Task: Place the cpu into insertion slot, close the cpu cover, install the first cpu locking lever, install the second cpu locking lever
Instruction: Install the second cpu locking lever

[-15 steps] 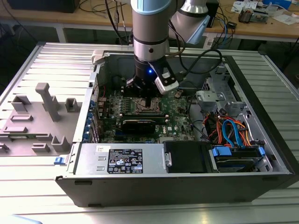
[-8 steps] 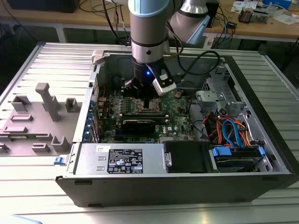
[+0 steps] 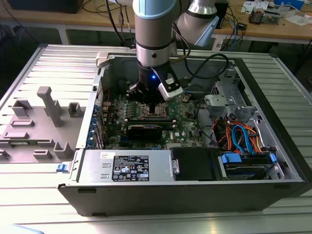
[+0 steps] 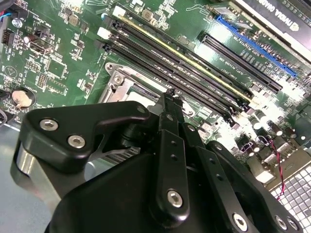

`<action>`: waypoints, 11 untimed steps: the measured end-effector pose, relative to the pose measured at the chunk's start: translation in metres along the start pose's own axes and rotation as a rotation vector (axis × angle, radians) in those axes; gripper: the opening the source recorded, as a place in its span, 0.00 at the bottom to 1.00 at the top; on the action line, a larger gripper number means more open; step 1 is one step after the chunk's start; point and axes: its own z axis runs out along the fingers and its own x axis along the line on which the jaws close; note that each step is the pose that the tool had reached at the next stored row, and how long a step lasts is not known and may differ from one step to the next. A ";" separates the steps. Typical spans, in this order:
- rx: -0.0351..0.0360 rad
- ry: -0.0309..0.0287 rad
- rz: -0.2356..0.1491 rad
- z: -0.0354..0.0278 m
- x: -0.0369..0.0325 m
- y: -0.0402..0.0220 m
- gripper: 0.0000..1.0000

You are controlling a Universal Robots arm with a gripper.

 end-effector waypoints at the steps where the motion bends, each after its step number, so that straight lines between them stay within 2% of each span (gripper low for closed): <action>1: 0.0000 0.0000 0.000 0.0000 0.0000 0.0000 0.11; 11: -0.0001 0.0000 0.000 -0.0001 0.0017 -0.0023 0.11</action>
